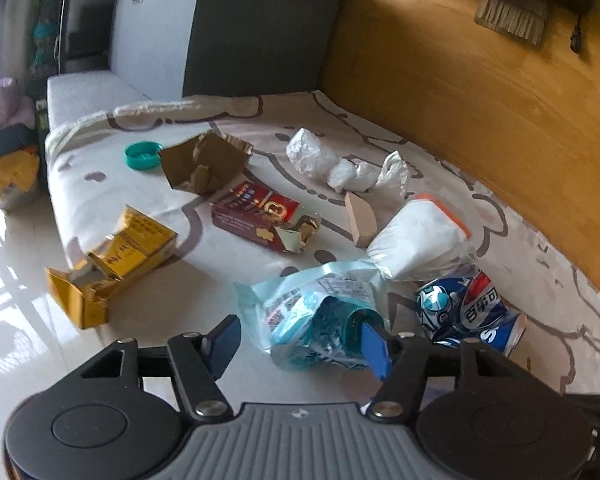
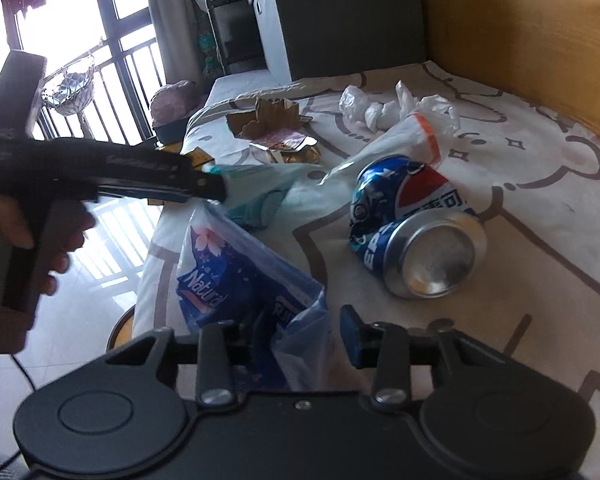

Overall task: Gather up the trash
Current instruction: 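Grasp the teal snack wrapper with the left gripper while the right gripper grasps the blue plastic bag, then carry the teal wrapper and blue bag in both grippers over the yellow wastebasket, then open the left gripper over the wastebasket while the right gripper releases the blue bag, then move both open grippers back toward the trash on the bench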

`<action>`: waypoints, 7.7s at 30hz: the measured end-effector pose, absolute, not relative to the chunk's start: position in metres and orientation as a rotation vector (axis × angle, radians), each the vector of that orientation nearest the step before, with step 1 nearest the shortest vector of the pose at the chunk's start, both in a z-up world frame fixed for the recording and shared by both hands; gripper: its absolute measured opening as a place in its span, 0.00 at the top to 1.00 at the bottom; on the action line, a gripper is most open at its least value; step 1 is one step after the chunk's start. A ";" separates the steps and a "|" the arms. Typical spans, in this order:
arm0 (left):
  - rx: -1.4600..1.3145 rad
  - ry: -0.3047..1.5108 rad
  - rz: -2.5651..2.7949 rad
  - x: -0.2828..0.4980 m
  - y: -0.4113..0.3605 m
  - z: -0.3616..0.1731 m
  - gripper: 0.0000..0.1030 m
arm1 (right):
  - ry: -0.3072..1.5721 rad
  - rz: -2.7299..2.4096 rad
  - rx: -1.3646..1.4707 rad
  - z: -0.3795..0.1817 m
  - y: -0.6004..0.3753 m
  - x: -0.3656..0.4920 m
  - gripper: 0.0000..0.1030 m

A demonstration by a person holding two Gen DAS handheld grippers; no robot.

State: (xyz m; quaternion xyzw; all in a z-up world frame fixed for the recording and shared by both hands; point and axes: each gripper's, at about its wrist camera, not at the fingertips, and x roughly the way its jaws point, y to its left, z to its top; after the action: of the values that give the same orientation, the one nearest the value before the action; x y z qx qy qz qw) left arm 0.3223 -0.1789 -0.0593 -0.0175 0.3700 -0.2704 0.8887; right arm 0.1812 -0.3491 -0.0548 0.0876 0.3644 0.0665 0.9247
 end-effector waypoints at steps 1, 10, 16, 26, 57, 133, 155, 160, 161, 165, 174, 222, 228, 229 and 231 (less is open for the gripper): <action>-0.042 0.772 -0.564 0.323 -0.180 -0.061 0.48 | 0.750 0.137 0.179 -0.054 -0.348 0.181 0.66; -0.080 0.764 -0.553 0.311 -0.172 -0.058 0.60 | 0.732 0.064 0.177 -0.040 -0.354 0.168 0.80; -0.100 0.726 -0.495 0.288 -0.145 -0.040 0.62 | 0.709 -0.034 0.177 -0.026 -0.358 0.158 0.84; -0.103 0.675 -0.360 0.233 -0.074 -0.009 0.63 | 0.679 -0.084 0.154 -0.004 -0.330 0.144 0.85; -0.182 0.634 -0.019 0.228 0.086 -0.006 0.63 | 0.670 0.093 0.109 0.013 -0.135 0.235 0.85; -0.186 1.191 0.098 0.360 0.118 -0.317 0.49 | 1.161 0.167 0.204 -0.280 -0.053 0.404 0.83; -0.174 1.199 0.157 0.338 0.123 -0.293 0.16 | 1.212 0.270 0.068 -0.262 -0.053 0.389 0.29; -0.174 1.193 0.166 0.326 0.128 -0.276 0.06 | 1.182 0.260 0.043 -0.249 -0.059 0.380 0.18; -0.171 1.192 0.168 0.325 0.128 -0.273 0.05 | 1.174 0.259 0.031 -0.245 -0.060 0.378 0.16; -0.159 1.183 0.181 0.314 0.130 -0.258 0.00 | 1.148 0.251 -0.002 -0.229 -0.065 0.370 0.07; -0.156 1.153 0.231 0.284 0.135 -0.220 0.00 | 1.125 0.250 -0.028 -0.192 -0.068 0.344 0.03; -0.075 0.595 -0.004 0.174 0.015 -0.004 0.00 | 0.653 0.067 0.033 0.033 -0.229 0.165 0.00; -0.052 0.571 -0.098 0.186 -0.021 -0.005 0.00 | 0.613 0.024 0.072 0.040 -0.275 0.150 0.00; -0.048 0.569 -0.112 0.187 -0.025 -0.006 0.00 | 0.608 0.015 0.079 0.041 -0.282 0.148 0.00; -0.042 0.569 -0.146 0.195 -0.035 -0.008 0.00 | 0.599 -0.009 0.077 0.042 -0.297 0.143 0.00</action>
State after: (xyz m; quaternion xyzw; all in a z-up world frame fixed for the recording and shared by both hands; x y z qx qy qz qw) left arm 0.1949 -0.0351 -0.0076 -0.0205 0.2806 -0.0721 0.9569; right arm 0.1433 -0.2967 0.0419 0.0380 0.2951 -0.0043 0.9547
